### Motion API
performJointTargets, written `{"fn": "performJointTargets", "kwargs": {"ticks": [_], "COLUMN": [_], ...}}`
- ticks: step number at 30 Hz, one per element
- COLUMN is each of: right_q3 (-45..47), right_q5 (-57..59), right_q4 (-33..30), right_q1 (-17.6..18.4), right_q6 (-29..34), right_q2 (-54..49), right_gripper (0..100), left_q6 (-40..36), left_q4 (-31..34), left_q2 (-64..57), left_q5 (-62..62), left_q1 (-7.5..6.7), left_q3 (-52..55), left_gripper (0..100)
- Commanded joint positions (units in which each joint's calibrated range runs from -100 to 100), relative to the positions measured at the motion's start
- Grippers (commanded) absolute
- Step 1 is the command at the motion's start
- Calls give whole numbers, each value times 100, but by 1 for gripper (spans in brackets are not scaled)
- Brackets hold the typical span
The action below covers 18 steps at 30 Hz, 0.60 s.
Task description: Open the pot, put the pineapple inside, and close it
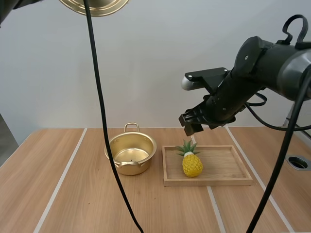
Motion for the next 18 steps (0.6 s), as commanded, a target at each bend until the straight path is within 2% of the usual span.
{"fn": "performJointTargets", "kwargs": {"ticks": [1,7,18], "right_q3": [19,79,1114], "right_q5": [-157,-443,-1942], "right_q4": [-34,-34,-34], "right_q1": [-20,-20,-20], "right_q6": [-98,-109,-134], "right_q2": [201,598,804], "right_gripper": [100,100,100], "left_q6": [-17,-17,-17], "left_q4": [-90,-90,-90], "left_q2": [-46,-46,-46], "left_q5": [-202,-202,-202], "left_q1": [-1,-1,-1], "left_q3": [-64,-64,-64], "left_gripper": [0,0,0]}}
